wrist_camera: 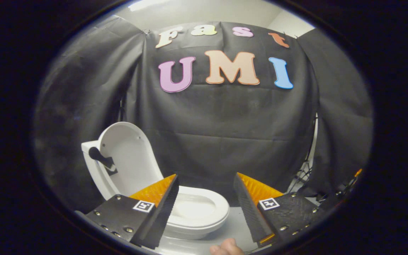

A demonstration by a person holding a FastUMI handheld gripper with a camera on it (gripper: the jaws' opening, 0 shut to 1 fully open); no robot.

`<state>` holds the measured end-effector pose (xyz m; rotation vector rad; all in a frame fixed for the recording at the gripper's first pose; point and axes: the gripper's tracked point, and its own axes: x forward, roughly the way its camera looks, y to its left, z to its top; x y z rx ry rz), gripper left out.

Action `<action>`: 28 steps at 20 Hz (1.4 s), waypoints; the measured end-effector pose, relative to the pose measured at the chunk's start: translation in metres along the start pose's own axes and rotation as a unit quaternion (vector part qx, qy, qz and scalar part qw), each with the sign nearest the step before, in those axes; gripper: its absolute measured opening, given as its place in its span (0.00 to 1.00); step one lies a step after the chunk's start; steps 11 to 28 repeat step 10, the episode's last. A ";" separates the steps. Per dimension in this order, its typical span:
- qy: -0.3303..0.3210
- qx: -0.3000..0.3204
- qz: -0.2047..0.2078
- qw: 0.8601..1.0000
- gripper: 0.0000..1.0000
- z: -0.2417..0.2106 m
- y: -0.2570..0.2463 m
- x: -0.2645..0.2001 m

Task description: Open the toilet lid.

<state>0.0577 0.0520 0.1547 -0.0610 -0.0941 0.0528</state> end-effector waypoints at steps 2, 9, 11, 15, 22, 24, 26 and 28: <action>-0.005 0.004 0.001 1.000 0.92 0.003 0.003 0.001; -0.012 0.079 -0.010 0.997 0.92 0.007 0.015 0.022; -0.009 0.081 -0.010 0.997 0.92 0.004 0.015 0.025; -0.009 0.081 -0.010 0.997 0.92 0.004 0.015 0.025; -0.009 0.081 -0.010 0.997 0.92 0.004 0.015 0.025; -0.009 0.081 -0.010 0.997 0.92 0.004 0.015 0.025; -0.009 0.081 -0.010 0.997 0.92 0.004 0.015 0.025; -0.009 0.081 -0.010 0.997 0.92 0.004 0.015 0.025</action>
